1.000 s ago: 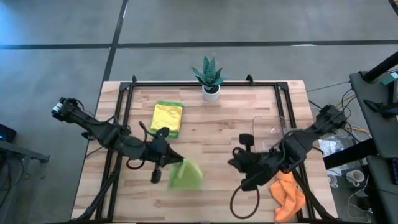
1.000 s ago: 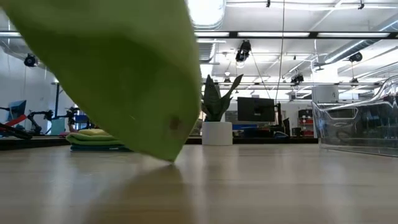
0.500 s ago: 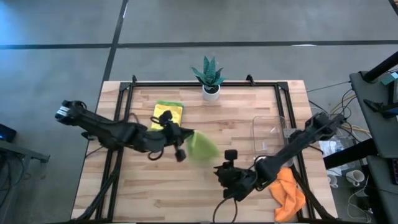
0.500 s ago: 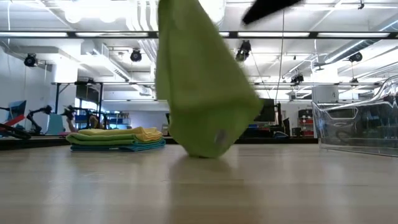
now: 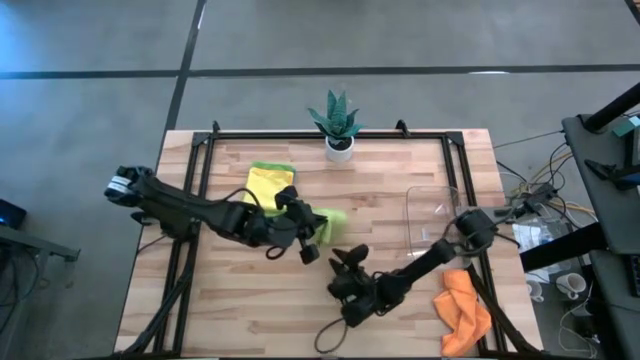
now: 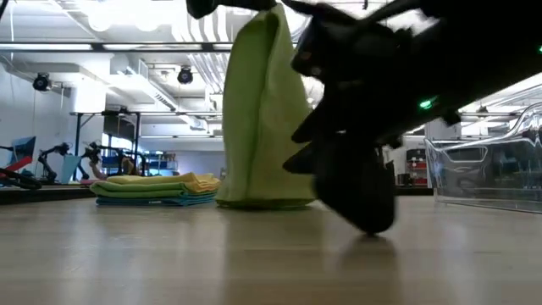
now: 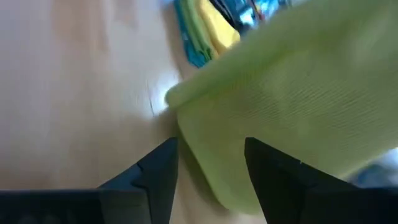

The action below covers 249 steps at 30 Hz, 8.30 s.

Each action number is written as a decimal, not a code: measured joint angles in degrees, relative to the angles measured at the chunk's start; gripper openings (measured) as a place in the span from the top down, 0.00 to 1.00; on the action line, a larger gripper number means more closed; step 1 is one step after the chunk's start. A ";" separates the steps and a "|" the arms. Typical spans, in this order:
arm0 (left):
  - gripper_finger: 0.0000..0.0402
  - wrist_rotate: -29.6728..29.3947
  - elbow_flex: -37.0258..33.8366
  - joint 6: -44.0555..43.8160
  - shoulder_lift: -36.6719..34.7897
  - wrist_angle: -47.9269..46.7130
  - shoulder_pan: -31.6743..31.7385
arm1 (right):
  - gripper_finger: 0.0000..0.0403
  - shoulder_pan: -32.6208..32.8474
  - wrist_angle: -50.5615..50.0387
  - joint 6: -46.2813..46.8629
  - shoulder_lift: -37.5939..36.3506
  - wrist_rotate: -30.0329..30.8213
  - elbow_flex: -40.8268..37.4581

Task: Fold microfiber towels
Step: Fold the light green towel on the table

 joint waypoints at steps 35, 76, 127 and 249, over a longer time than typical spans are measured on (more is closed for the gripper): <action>1.00 0.45 -0.41 1.12 -5.48 -3.83 -1.11 | 0.95 -4.59 18.26 13.49 -1.44 5.60 3.15; 1.00 28.30 -22.67 -1.92 -2.56 0.83 11.78 | 0.98 -17.28 -28.78 -5.22 -30.92 -45.20 -11.55; 0.64 -4.81 -13.80 -14.11 24.77 10.75 4.24 | 0.98 -31.06 -22.72 -5.73 -20.92 -54.15 -13.79; 1.00 9.94 -14.63 58.99 17.60 11.56 19.39 | 0.98 -33.44 -44.93 -17.09 -25.38 -49.01 -4.45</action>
